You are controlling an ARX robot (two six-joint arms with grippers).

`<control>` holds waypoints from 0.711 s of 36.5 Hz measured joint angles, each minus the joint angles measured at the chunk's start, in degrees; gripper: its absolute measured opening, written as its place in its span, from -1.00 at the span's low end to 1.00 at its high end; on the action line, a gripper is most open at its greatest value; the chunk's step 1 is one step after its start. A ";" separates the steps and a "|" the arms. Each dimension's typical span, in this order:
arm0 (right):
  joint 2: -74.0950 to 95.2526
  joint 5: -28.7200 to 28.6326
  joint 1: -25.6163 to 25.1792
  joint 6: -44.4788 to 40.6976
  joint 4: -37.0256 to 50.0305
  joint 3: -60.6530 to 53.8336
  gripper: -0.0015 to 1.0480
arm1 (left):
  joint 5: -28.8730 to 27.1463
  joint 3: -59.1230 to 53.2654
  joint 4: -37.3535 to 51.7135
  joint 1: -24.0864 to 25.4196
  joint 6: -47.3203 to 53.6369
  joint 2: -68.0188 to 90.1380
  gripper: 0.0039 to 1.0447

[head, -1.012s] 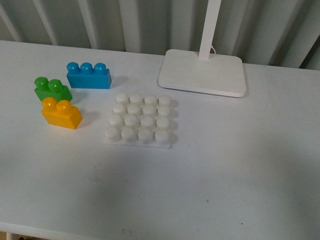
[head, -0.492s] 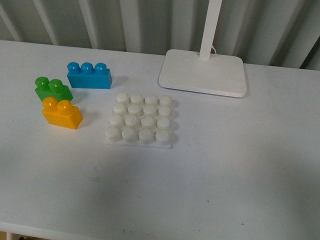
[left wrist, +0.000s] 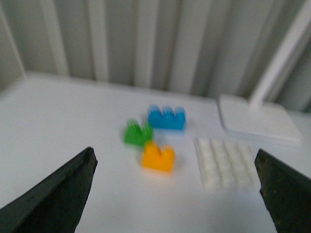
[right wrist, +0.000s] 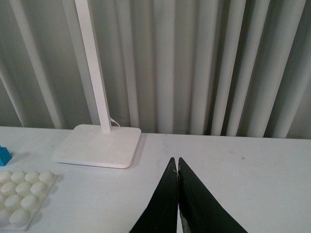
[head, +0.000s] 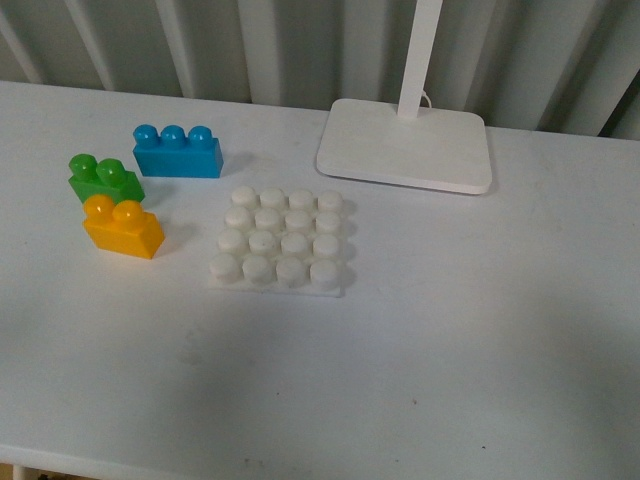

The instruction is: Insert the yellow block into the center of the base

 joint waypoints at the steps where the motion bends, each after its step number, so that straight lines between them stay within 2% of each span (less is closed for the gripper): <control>1: 0.00 0.02 0.00 0.00 0.00 0.00 -0.98 | 1.03 1.11 -2.38 -0.02 -1.42 1.86 0.88; 3: 0.00 -0.11 0.00 -0.09 0.00 0.00 -0.84 | 2.03 3.28 -6.01 -0.55 -3.93 7.30 0.88; 7: -0.04 -0.04 0.00 -0.07 0.00 0.00 -0.53 | 2.14 3.89 -2.01 -2.84 -6.38 17.57 0.88; 9: -0.04 -0.04 0.00 -0.07 0.00 0.00 -0.40 | 2.14 3.89 2.75 -4.17 -7.02 22.84 0.88; 14: -0.04 -0.04 0.00 -0.07 0.00 0.00 0.11 | 2.93 4.28 18.53 -6.95 -7.28 38.23 0.88; 21: -0.04 -0.04 0.00 -0.07 0.00 0.00 0.79 | 7.13 7.61 42.36 -9.18 -4.52 64.17 0.88; 23: -0.04 -0.04 0.00 -0.02 0.00 0.00 0.85 | 7.82 8.83 46.34 -9.14 -3.85 69.64 0.88; 26: -0.04 -0.04 0.00 -0.04 0.00 0.00 0.81 | 8.76 10.67 50.21 -8.81 -2.97 76.35 0.88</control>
